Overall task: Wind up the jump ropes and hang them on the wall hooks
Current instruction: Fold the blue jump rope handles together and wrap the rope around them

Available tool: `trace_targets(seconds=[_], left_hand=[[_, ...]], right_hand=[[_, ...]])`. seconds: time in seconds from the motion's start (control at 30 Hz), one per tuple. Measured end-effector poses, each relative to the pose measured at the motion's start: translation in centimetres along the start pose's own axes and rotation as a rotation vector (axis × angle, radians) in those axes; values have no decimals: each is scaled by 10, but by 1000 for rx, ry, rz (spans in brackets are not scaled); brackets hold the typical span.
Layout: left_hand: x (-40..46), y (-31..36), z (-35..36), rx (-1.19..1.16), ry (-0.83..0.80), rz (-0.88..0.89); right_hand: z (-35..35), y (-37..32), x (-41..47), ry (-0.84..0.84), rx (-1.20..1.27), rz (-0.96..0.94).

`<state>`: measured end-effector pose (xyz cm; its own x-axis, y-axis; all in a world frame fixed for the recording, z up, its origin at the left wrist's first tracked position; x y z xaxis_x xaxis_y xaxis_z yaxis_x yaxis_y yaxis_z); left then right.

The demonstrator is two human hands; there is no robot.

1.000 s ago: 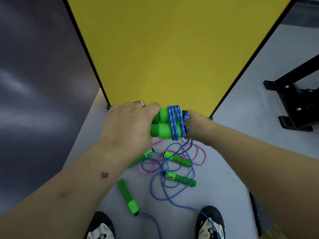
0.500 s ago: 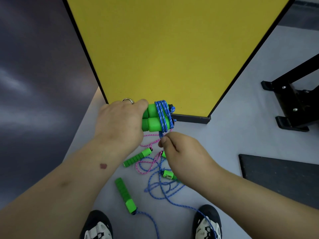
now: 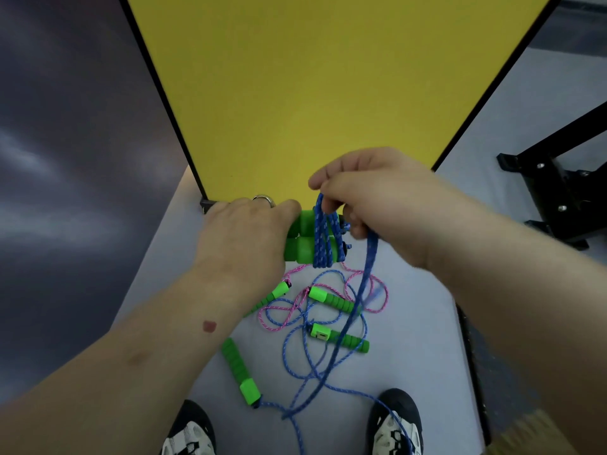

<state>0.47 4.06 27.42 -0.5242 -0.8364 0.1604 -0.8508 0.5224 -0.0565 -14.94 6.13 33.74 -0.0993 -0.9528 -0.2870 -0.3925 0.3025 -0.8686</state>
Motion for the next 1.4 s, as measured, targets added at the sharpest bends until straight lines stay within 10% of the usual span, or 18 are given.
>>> trace_targets(seconds=[1.4], left_hand=[[0,-16,-1,-48,54,-136]], right_hand=[[54,47,-34,-32,-419,3]])
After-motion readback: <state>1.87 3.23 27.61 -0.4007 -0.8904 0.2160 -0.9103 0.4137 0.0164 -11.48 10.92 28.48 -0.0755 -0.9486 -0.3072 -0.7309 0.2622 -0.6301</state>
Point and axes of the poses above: each hand's wrist, its own x-axis towards the middle knuckle, its own z-axis out of the palm, y = z × x, the point moved 3 cm from there along x, towards the middle knuckle, and after that the axes turned 2 degrees about z, right-handed, at the moved point
